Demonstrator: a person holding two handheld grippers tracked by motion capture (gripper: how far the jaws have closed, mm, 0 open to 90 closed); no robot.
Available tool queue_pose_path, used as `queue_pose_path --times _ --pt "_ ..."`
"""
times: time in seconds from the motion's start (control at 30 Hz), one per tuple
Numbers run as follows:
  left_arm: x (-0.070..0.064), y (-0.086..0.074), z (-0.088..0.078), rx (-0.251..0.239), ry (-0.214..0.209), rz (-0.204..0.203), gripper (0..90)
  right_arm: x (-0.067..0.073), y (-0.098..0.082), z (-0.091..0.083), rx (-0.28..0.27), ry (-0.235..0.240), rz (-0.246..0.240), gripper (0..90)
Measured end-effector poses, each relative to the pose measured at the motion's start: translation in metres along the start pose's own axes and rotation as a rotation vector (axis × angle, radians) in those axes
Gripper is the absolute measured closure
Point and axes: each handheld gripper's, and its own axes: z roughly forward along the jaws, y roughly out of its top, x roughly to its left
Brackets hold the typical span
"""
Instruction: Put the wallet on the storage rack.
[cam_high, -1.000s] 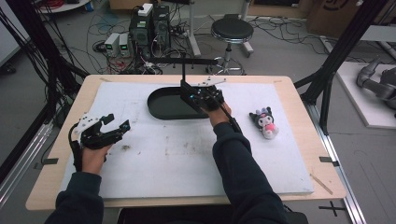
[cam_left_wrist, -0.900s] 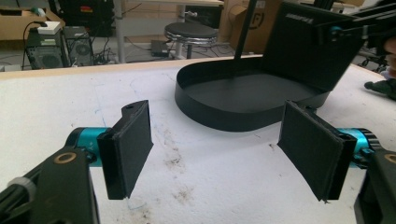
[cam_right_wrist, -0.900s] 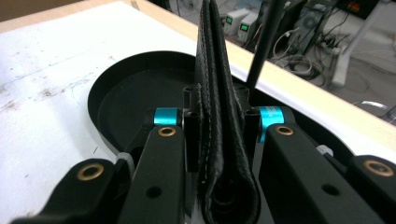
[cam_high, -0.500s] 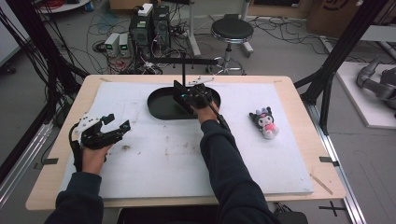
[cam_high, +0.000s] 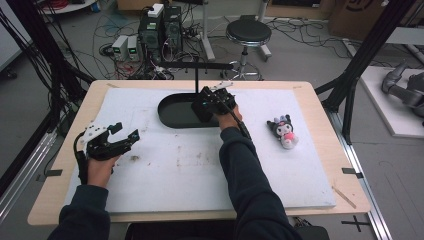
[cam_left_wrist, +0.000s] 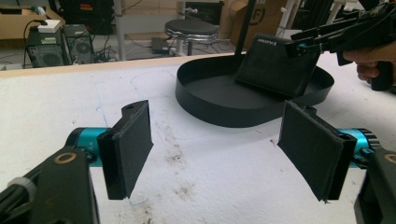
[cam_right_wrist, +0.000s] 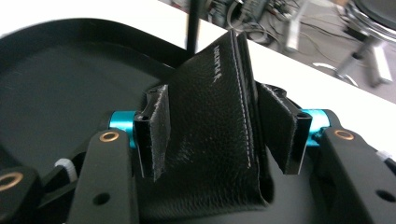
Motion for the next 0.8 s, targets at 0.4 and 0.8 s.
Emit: queue_pose_path --times 0.4,0.8 --pt "0.001 0.0 0.0 -0.001 0.004 -0.002 25.4 0.004 -0.005 0.003 0.048 0.049 -0.026 42.1" --pt "0.003 -0.001 0.0 0.009 -0.007 -0.02 23.5 -0.027 -0.029 -0.069 0.026 0.151 -0.036 22.1"
